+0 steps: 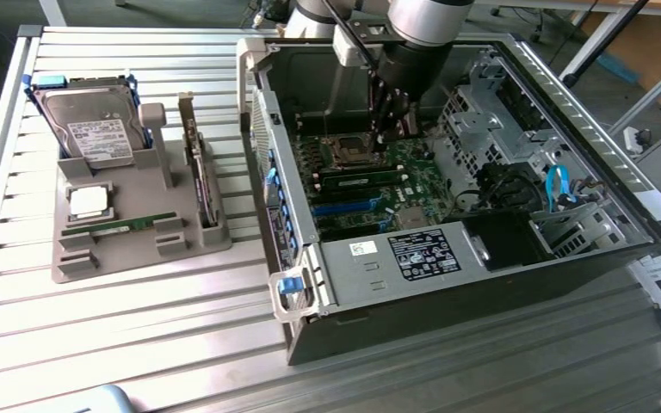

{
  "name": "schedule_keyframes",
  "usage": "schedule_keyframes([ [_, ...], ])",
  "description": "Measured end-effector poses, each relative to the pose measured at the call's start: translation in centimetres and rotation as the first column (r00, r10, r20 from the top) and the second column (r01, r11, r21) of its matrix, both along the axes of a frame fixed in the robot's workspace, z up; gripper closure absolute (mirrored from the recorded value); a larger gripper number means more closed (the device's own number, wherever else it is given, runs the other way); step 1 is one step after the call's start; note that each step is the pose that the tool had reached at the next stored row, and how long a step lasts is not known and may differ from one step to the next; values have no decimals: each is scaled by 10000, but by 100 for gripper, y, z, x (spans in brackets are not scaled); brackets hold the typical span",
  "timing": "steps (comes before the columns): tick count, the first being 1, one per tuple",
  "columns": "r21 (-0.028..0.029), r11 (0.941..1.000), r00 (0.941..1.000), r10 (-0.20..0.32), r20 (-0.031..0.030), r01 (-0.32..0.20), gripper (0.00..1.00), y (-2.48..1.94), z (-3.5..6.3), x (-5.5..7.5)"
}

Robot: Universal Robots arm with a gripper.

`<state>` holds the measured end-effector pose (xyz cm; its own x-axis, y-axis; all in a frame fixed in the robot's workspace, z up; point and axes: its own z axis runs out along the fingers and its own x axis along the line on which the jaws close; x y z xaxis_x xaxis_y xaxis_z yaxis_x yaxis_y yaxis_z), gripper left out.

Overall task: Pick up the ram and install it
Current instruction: 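Insert the ram into the slot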

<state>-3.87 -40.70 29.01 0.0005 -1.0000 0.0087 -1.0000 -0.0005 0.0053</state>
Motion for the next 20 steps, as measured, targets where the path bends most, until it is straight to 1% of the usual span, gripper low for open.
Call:
schedule_keyframes([
  [4, -1, 10000, 10000, 2, 0, -2, 89, 0, 0, 6],
  [8, -1, 10000, 10000, 0, 0, 0, 89, 0, 0, 55],
  [20, 0, 10000, 10000, 0, 0, 0, 89, 0, 0, 330],
])
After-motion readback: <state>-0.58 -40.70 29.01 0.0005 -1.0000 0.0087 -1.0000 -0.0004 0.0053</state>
